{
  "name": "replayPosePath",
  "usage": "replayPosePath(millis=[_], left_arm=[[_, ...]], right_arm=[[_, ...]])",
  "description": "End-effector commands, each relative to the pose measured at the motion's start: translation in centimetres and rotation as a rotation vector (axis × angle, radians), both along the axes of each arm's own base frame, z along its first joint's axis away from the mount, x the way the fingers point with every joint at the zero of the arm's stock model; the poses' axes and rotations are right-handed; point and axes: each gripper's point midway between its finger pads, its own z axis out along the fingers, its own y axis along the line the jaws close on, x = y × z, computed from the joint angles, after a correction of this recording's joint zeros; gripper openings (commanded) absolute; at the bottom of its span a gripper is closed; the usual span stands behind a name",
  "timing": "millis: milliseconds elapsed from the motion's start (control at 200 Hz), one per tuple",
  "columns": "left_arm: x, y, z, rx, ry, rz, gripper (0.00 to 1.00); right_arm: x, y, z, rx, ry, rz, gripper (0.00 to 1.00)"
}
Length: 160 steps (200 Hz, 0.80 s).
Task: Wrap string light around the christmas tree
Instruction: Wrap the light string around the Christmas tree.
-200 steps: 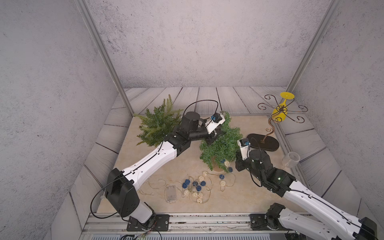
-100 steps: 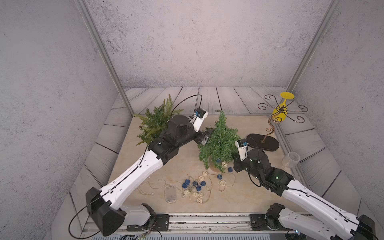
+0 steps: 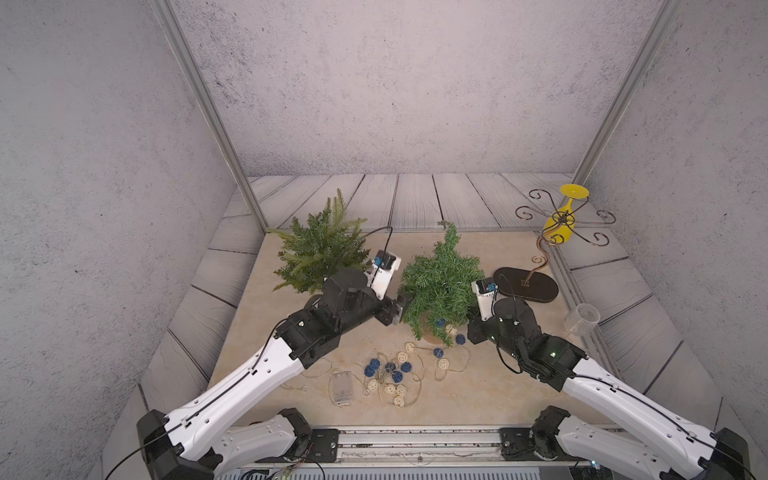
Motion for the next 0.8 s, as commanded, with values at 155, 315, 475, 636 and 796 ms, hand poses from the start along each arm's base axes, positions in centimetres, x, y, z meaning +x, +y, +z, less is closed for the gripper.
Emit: replayPosePath(millis=[155,315,475,636,796], left_arm=[[-3.9,2.2,-2.6,-0.096,0.070,0.002,0.67],[-5.6,-2.5,-7.6,-0.122,0.182,-0.149,0.62],[-6.4,-5.3,-12.5,-0.081,0.237,-0.182,0.66],[-7.3,-8.4,-16.6,-0.002,0.273,-0.209,0.69],[-8.0,-10.3,-19.0,-0.025,0.310,-0.229,0.68]], right_arm=[[0.0,0.6,-1.2,0.010,0.046,0.009,0.00],[0.3,0.9,-1.4,0.016,0.058,0.009,0.00],[0.0,0.8,-1.7,0.024,0.062,0.006,0.00],[-0.1,0.4,-1.6,0.023,0.058,-0.004,0.00],[-0.4,-0.1,-1.5,0.026,0.048,-0.010,0.00]])
